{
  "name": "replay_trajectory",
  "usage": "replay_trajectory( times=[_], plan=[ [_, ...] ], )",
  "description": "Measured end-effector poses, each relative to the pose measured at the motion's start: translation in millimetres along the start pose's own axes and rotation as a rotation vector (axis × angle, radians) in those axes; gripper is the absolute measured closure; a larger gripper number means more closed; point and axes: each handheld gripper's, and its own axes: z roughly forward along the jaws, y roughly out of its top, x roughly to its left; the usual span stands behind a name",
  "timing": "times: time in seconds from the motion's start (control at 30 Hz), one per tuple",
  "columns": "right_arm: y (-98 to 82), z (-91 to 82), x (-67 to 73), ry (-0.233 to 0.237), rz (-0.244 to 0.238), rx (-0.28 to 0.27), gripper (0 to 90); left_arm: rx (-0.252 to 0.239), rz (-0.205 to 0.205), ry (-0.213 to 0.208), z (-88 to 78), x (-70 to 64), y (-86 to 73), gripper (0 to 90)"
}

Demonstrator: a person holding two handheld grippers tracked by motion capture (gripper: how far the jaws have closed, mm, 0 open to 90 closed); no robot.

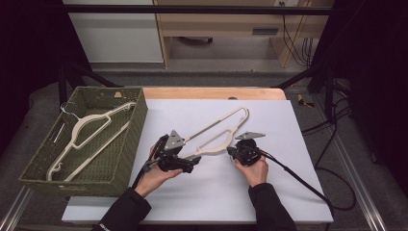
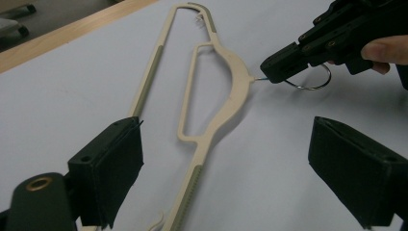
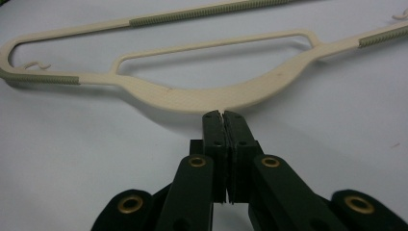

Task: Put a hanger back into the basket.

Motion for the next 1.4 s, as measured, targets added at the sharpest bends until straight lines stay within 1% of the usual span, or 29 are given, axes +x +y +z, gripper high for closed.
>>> replay_trajectory(
  times=[0.07, 0.1, 0.17, 0.23, 0.27, 0.33, 0.37, 0.43, 0.5, 0.57, 0.6, 0.7, 0.73, 0.8, 0.83, 0.9, 0.97, 1.0, 1.03, 1.07, 1.1, 1.2, 1.3, 1.33, 1.37, 1.4],
  plan=[
    [1.8, -1.8, 1.4, -0.004, -0.002, -0.007, 89.3, -0.001, -0.001, -0.007, 6.7, -0.9, 2.5, 12.4],
    [2.5, -3.0, 1.6, -0.006, -0.010, -0.005, 89.3, 0.007, 0.001, -0.010, 10.2, -1.2, 3.5, 12.9],
    [3.9, -4.3, 2.1, -0.009, -0.024, -0.011, 89.3, 0.027, 0.012, -0.002, 17.7, -2.0, 5.5, 13.2],
    [5.2, -5.7, 3.6, -0.009, -0.010, -0.015, 89.3, 0.040, 0.014, -0.003, 25.1, -2.3, 7.6, 14.0],
    [5.6, -6.2, 2.7, -0.008, -0.020, -0.015, 89.3, 0.045, 0.018, -0.003, 28.7, -2.6, 8.5, 14.2],
    [6.4, -7.4, 2.7, -0.004, -0.019, -0.019, 89.3, 0.055, 0.029, 0.001, 35.5, -4.2, 10.3, 15.1],
    [6.8, -7.6, 3.4, -0.006, -0.009, -0.020, 89.3, 0.059, 0.035, -0.001, 39.0, -5.0, 11.0, 15.4],
    [7.5, -8.7, 3.0, 0.000, -0.014, -0.018, 89.3, 0.067, 0.044, -0.006, 46.2, -6.2, 12.0, 16.5],
    [8.3, -9.4, 3.4, -0.004, -0.018, -0.020, 89.4, 0.082, 0.053, -0.007, 54.2, -6.6, 12.5, 17.1],
    [9.3, -10.4, 4.2, -0.001, -0.024, -0.022, 89.4, 0.095, 0.057, 0.000, 62.6, -6.5, 12.5, 17.9],
    [9.7, -10.7, 5.1, -0.007, -0.026, -0.021, 89.4, 0.103, 0.057, 0.004, 66.6, -6.4, 12.6, 18.4],
    [11.3, -11.9, 6.8, -0.011, -0.030, -0.020, 89.4, 0.127, 0.077, 0.014, 76.9, -5.3, 13.5, 21.7],
    [11.6, -12.8, 6.6, -0.010, -0.034, -0.019, 89.4, 0.132, 0.075, 0.012, 79.7, -4.7, 14.1, 22.9],
    [12.4, -13.7, 7.7, -0.007, -0.021, -0.023, 89.4, 0.134, 0.083, 0.011, 84.8, -4.7, 15.3, 25.6],
    [12.6, -14.2, 7.1, -0.007, -0.032, -0.021, 89.4, 0.136, 0.088, 0.010, 87.1, -5.0, 15.7, 27.3],
    [12.8, -14.4, 7.4, -0.007, -0.034, -0.023, 89.4, 0.141, 0.100, -0.003, 91.0, -6.0, 16.2, 30.8],
    [13.2, -14.7, 7.5, -0.006, -0.036, -0.022, 89.4, 0.149, 0.117, -0.001, 95.5, -7.1, 15.5, 34.7],
    [13.4, -15.1, 7.7, -0.002, -0.035, -0.023, 89.4, 0.159, 0.125, -0.003, 97.7, -7.5, 15.1, 36.2],
    [13.7, -15.6, 7.8, -0.002, -0.035, -0.023, 89.4, 0.182, 0.150, -0.003, 99.0, -6.9, 15.2, 37.8],
    [14.0, -16.1, 7.9, -0.005, -0.038, -0.019, 89.4, 0.181, 0.156, -0.003, 101.0, -7.2, 14.8, 39.1],
    [14.3, -16.5, 8.4, -0.006, -0.036, -0.018, 89.4, 0.183, 0.153, -0.005, 102.2, -8.0, 15.1, 40.6],
    [14.8, -17.0, 9.1, -0.005, -0.038, -0.018, 89.4, 0.176, 0.157, 0.004, 105.9, -9.9, 16.4, 47.9],
    [15.0, -17.6, 9.3, -0.003, -0.036, -0.017, 89.4, 0.189, 0.180, 0.008, 107.9, -10.5, 18.0, 56.3],
    [15.1, -17.6, 9.7, -0.006, -0.030, -0.020, 89.5, 0.191, 0.184, -0.002, 107.9, -10.4, 18.5, 57.8],
    [15.2, -17.9, 9.7, -0.006, -0.029, -0.020, 89.4, 0.185, 0.187, -0.003, 108.2, -11.4, 18.6, 60.7],
    [15.3, -18.0, 9.7, -0.007, -0.029, -0.020, 89.4, 0.198, 0.206, -0.008, 107.6, -11.6, 19.5, 62.6]
  ],
)
